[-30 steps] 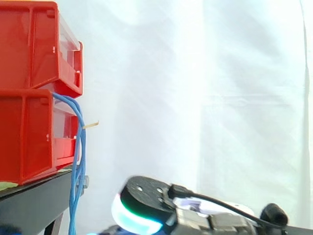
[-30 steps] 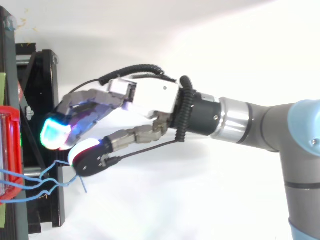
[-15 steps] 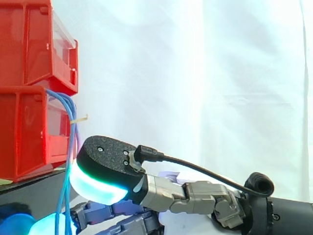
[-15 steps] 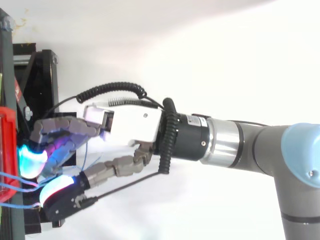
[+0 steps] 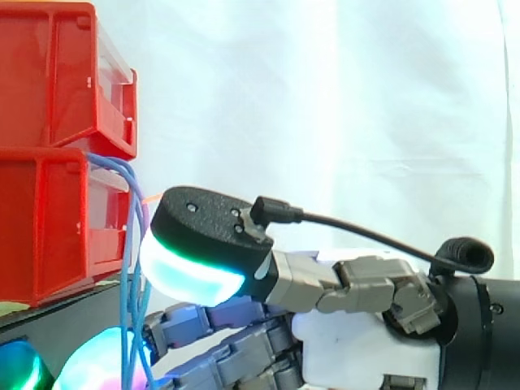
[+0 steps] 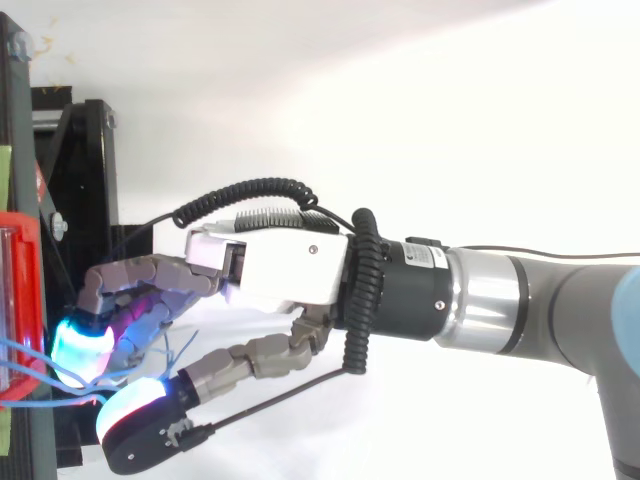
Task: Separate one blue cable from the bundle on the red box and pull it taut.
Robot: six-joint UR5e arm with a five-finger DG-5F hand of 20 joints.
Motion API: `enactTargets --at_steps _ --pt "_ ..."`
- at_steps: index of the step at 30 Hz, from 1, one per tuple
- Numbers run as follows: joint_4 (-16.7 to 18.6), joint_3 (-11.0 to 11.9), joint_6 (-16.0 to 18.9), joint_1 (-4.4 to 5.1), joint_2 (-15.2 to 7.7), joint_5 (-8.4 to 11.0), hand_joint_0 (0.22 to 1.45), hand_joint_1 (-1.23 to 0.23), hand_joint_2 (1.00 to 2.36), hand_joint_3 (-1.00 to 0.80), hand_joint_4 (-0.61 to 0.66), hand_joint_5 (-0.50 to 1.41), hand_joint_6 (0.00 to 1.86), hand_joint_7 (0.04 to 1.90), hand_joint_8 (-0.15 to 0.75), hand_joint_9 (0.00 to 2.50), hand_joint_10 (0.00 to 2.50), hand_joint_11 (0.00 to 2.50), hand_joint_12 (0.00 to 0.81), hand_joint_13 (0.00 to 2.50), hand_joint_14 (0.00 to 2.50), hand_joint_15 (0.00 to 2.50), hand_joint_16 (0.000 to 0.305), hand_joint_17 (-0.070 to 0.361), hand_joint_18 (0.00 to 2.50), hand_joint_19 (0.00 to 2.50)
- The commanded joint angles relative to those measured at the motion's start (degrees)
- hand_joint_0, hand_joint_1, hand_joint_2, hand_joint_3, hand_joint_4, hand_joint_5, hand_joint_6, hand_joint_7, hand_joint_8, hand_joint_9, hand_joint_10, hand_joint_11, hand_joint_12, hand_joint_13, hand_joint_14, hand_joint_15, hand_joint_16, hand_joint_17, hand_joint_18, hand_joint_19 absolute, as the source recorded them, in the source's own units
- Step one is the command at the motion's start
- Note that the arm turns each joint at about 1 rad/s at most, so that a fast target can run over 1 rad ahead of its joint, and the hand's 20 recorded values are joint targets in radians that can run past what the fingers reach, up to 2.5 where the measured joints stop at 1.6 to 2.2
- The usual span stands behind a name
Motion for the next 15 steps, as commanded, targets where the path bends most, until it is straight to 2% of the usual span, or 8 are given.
enactTargets --at_steps 1,7,10,14,15 --pt "-1.3 -0.3 -0.1 0.19 0.9 0.07 0.54 -0.56 1.00 -0.50 0.25 -0.10 0.50 1.08 0.250 0.86 0.01 0.20 0.323 0.72 0.01 0.29 0.037 0.083 0.45 0.29" --pt "-1.6 -0.4 -0.1 0.37 1.6 0.07 0.54 -0.56 1.00 -0.50 0.25 -0.09 0.50 1.11 0.252 0.86 0.01 0.20 0.322 0.72 0.01 0.30 0.037 0.083 0.45 0.29" --pt "-2.1 -0.4 -0.2 0.45 2.6 0.07 0.55 -0.56 1.00 -0.50 0.22 -0.08 0.50 1.20 0.248 0.87 0.01 0.21 0.324 0.73 0.01 0.30 0.037 0.083 0.46 0.30" --pt "-5.1 -0.3 -0.5 0.80 4.3 0.51 0.55 -0.58 1.00 -0.50 0.21 -0.07 0.50 1.30 0.253 0.89 0.01 0.22 0.320 0.75 0.01 0.31 0.037 0.082 0.48 0.30" --pt "-6.3 -0.3 -0.6 0.89 4.9 0.86 0.56 -0.59 1.00 -0.50 0.20 -0.07 0.53 1.26 0.247 0.89 0.01 0.22 0.319 0.75 0.01 0.31 0.037 0.082 0.48 0.30"
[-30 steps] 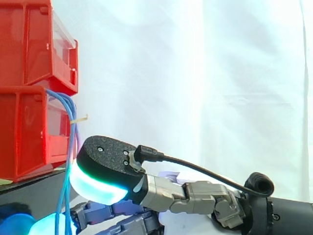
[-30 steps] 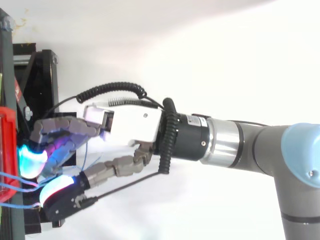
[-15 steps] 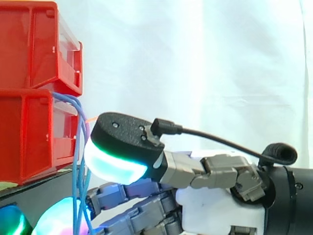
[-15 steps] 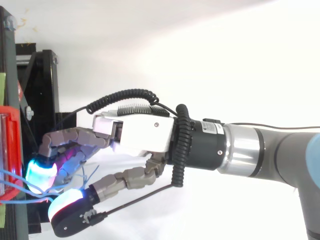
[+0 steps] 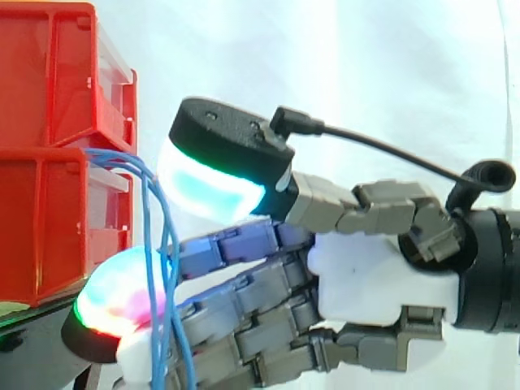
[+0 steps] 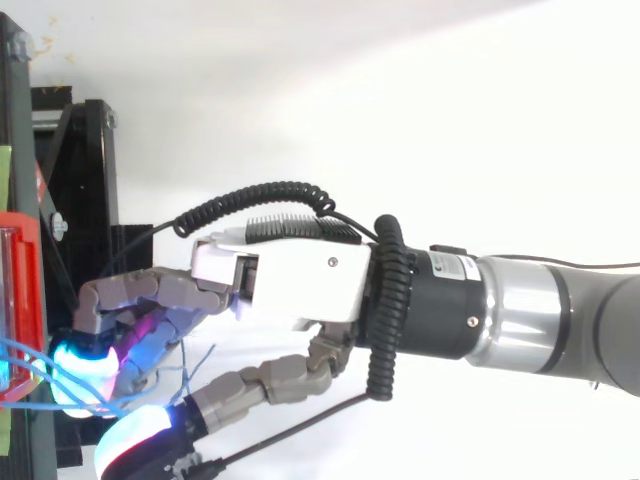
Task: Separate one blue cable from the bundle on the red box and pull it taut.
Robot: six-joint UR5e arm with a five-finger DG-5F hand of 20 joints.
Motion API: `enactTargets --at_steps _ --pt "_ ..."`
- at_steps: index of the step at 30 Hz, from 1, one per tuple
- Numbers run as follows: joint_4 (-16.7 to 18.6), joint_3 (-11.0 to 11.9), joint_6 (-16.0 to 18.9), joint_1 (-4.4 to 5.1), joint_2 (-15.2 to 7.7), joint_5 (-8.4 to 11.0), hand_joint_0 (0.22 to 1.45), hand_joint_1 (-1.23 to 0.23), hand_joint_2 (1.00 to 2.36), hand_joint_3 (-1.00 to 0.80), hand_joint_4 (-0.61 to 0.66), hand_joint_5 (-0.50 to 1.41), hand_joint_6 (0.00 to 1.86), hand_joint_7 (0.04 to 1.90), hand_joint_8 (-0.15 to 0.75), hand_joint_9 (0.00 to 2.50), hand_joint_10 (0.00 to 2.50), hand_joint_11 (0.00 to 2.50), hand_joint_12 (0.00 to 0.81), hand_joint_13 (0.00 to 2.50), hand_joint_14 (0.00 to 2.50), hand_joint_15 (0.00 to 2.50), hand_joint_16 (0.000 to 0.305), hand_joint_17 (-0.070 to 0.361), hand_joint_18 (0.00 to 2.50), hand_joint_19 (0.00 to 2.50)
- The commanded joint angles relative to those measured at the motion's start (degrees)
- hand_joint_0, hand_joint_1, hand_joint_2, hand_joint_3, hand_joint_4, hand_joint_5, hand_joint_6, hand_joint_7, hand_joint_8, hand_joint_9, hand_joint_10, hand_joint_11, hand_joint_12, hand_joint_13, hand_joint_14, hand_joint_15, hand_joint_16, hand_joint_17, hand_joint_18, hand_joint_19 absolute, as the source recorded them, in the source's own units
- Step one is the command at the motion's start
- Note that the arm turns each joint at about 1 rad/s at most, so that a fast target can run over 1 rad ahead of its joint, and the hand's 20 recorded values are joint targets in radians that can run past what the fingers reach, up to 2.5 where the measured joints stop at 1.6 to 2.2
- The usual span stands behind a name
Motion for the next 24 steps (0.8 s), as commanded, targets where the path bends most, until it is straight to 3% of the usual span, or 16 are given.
enactTargets --at_steps 1,9,14,24 --pt "-3.0 0.0 -0.2 0.26 1.4 0.74 0.56 -0.60 1.00 -0.50 0.20 -0.07 0.55 1.24 0.248 0.89 0.01 0.22 0.316 0.75 0.01 0.31 0.036 0.082 0.48 0.30" --pt "-6.0 0.0 -0.2 1.14 3.7 2.50 0.59 -0.67 1.01 -0.40 0.15 -0.11 0.75 0.97 0.244 0.90 0.01 0.25 0.313 0.76 0.01 0.32 0.035 0.080 0.49 0.31" --pt "-6.7 0.0 -0.2 1.58 4.7 3.73 0.59 -0.70 1.01 -0.31 0.13 -0.14 0.84 0.92 0.245 0.90 0.01 0.28 0.315 0.77 0.01 0.34 0.035 0.080 0.51 0.32" --pt "-10.0 0.1 -0.2 1.67 6.8 3.81 0.63 -0.80 1.01 -0.28 0.06 -0.15 0.93 0.88 0.243 0.98 0.02 0.43 0.315 0.82 0.02 0.37 0.035 0.079 0.57 0.32"
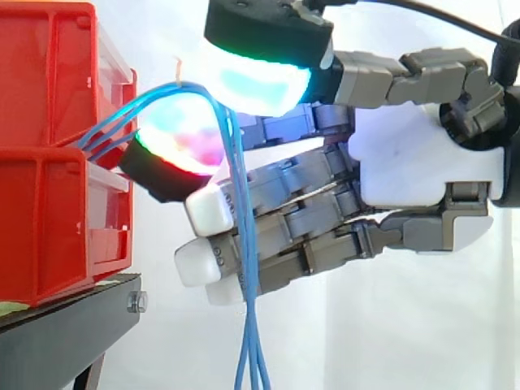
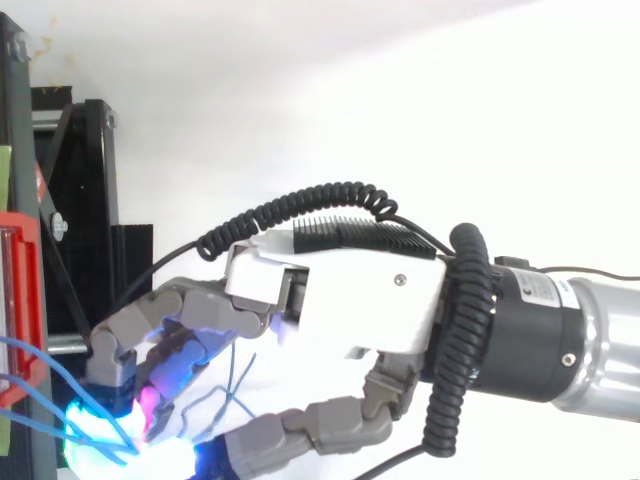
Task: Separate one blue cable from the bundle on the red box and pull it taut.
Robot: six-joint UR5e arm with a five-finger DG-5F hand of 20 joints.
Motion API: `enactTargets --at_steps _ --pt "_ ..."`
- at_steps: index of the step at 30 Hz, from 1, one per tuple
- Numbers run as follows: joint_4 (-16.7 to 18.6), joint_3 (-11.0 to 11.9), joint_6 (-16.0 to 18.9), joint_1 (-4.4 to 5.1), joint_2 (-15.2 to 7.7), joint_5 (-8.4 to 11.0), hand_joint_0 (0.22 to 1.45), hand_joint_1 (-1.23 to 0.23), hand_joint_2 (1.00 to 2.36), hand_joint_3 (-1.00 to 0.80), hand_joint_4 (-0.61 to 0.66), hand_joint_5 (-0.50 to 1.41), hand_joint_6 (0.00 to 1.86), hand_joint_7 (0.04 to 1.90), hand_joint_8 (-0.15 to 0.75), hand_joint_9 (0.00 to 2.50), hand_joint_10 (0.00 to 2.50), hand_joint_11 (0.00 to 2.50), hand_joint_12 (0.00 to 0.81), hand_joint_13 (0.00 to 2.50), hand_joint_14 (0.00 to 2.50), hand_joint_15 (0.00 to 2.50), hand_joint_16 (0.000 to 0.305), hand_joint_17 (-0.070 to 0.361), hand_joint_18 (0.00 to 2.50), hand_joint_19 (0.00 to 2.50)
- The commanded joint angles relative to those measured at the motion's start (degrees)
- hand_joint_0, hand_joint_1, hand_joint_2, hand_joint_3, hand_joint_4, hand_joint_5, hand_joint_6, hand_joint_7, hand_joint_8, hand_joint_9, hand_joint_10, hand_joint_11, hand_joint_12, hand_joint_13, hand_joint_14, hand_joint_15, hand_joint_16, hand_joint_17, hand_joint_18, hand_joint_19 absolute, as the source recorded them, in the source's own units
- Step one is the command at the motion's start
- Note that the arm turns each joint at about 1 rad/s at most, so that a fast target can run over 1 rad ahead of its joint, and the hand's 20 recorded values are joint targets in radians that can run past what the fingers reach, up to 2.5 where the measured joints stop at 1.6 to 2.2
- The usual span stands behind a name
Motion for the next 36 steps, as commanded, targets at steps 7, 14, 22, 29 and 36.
enactTargets --at_steps 7,14,22,29,36 --pt "-1.6 0.0 0.2 0.06 0.4 0.01 0.62 -0.79 1.00 -0.50 0.08 -0.11 0.91 0.94 0.224 1.07 0.01 0.45 0.316 0.86 0.02 0.38 0.033 0.075 0.59 0.35" --pt "-1.6 0.0 0.3 0.06 0.4 0.01 0.57 -0.62 1.00 -0.48 0.10 -0.09 0.87 1.02 0.231 1.18 0.02 0.45 0.319 0.91 0.02 0.39 0.033 0.075 0.64 0.40" --pt "-1.6 0.0 0.3 0.06 0.3 -0.07 0.58 -0.63 1.01 -0.35 0.10 -0.09 0.88 1.06 0.242 1.19 0.02 0.47 0.329 0.91 0.02 0.41 0.034 0.077 0.67 0.42" --pt "-1.9 0.0 0.3 -0.02 0.3 -0.16 0.61 -0.83 1.00 -0.44 0.12 -0.14 0.92 0.90 0.232 1.07 0.02 0.55 0.326 0.86 0.02 0.42 0.036 0.081 0.67 0.42" --pt "-3.5 0.0 0.5 -0.64 0.4 -0.60 0.54 -0.48 1.00 -0.50 0.12 -0.11 0.88 0.95 0.244 1.17 0.02 0.52 0.339 0.90 0.02 0.42 0.039 0.087 0.69 0.45"
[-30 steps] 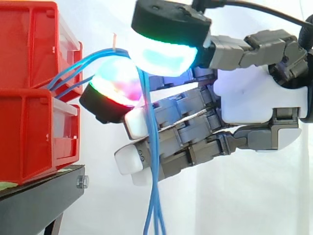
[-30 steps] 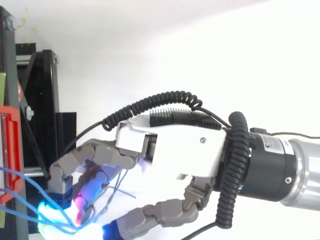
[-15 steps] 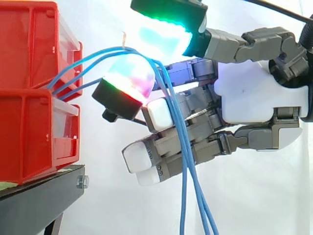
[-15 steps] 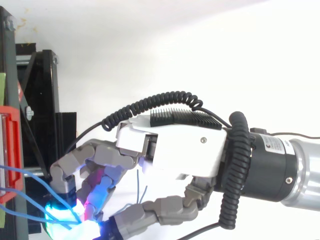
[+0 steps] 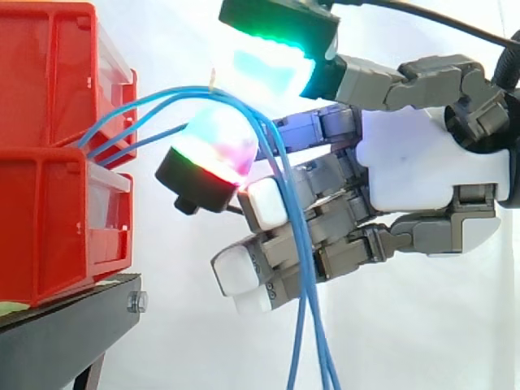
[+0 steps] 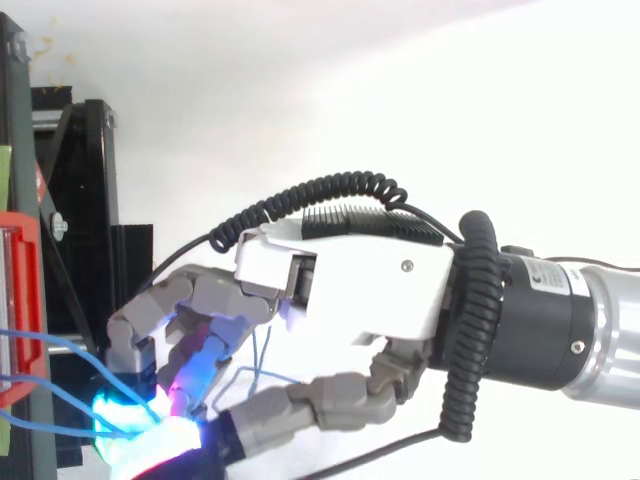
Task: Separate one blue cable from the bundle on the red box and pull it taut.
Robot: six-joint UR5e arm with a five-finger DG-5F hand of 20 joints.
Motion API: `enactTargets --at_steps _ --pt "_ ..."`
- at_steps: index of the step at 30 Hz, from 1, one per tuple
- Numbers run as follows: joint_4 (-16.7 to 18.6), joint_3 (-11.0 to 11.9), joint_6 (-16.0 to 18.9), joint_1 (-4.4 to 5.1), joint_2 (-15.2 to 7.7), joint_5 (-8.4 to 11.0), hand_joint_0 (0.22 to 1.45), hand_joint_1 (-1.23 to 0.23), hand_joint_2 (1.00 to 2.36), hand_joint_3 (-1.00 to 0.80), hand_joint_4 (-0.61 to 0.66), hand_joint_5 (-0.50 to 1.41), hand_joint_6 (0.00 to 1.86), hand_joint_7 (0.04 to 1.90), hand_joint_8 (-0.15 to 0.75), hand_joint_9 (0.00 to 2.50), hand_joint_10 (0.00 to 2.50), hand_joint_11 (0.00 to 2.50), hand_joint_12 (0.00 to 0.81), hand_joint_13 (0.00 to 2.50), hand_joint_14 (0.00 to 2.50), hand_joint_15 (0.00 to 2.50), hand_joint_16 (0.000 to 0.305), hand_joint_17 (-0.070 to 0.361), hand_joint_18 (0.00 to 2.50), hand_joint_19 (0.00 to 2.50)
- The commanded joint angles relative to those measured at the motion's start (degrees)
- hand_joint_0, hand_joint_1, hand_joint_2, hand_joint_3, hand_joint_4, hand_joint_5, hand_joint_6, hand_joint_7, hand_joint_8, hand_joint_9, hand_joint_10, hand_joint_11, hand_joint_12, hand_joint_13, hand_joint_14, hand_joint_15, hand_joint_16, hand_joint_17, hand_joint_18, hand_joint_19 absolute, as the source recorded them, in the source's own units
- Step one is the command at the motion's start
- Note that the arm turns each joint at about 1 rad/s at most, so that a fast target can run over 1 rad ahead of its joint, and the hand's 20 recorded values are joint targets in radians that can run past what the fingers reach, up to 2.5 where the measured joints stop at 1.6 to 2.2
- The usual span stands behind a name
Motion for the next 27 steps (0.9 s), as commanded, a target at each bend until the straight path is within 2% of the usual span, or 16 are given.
enactTargets --at_steps 1,4,8,10,11,13,18,21,23,25,27 --pt "-1.5 0.0 0.0 -0.35 0.0 -0.30 0.56 -0.46 1.00 -0.50 0.11 -0.11 0.88 0.96 0.243 1.17 0.02 0.51 0.337 0.89 0.02 0.42 0.038 0.086 0.69 0.46" --pt "-2.7 0.0 0.0 -0.62 0.0 -0.39 0.59 -0.49 1.01 -0.41 0.11 -0.11 0.88 0.99 0.243 1.16 0.02 0.51 0.336 0.89 0.02 0.43 0.038 0.086 0.68 0.47" --pt "-3.6 0.0 0.1 -1.49 0.0 -0.74 0.58 -0.55 1.01 -0.32 0.11 -0.12 0.88 0.99 0.248 1.14 0.02 0.53 0.338 0.88 0.02 0.43 0.039 0.088 0.69 0.48" --pt "-3.9 0.0 0.0 -1.76 -0.1 -1.09 0.58 -0.68 1.01 -0.23 0.15 -0.13 0.90 0.94 0.278 1.11 0.02 0.51 0.370 0.90 0.02 0.41 0.046 0.104 0.75 0.43" --pt "-4.1 0.0 0.0 -1.93 0.0 -1.27 0.57 -0.68 1.01 -0.22 0.15 -0.13 0.90 0.94 0.279 1.11 0.02 0.51 0.371 0.90 0.02 0.41 0.047 0.105 0.75 0.43" --pt "-4.3 0.0 0.1 -2.20 -0.1 -1.62 0.59 -0.77 1.01 -0.20 0.09 -0.14 0.92 0.92 0.263 1.08 0.02 0.54 0.357 0.88 0.02 0.41 0.045 0.102 0.74 0.44" --pt "-4.5 0.0 -0.2 -3.08 0.0 -2.85 0.71 -0.89 1.01 -0.34 -0.07 -0.15 0.93 1.00 0.229 1.04 0.02 0.58 0.323 0.84 0.02 0.41 0.039 0.089 0.71 0.43" --pt "-4.5 0.0 -0.2 -3.25 0.0 -3.29 0.75 -0.90 1.00 -0.45 -0.13 -0.15 0.94 0.97 0.218 1.05 0.02 0.58 0.319 0.85 0.02 0.40 0.038 0.086 0.73 0.42" --pt "-4.5 0.2 -0.2 -3.43 0.0 -3.38 0.77 -0.90 1.00 -0.50 -0.19 -0.14 0.95 1.04 0.215 1.08 0.02 0.59 0.312 0.86 0.02 0.41 0.037 0.084 0.74 0.42" --pt "-4.6 0.4 -0.2 -3.43 0.0 -3.47 0.77 -0.90 1.00 -0.50 -0.20 -0.14 0.95 1.07 0.209 1.11 0.02 0.58 0.309 0.86 0.02 0.41 0.037 0.083 0.75 0.42" --pt "-5.5 1.1 -0.2 -3.52 0.1 -3.73 0.69 -0.88 1.00 -0.50 -0.11 -0.13 0.95 1.02 0.211 1.13 0.02 0.59 0.307 0.88 0.02 0.42 0.036 0.082 0.75 0.43"
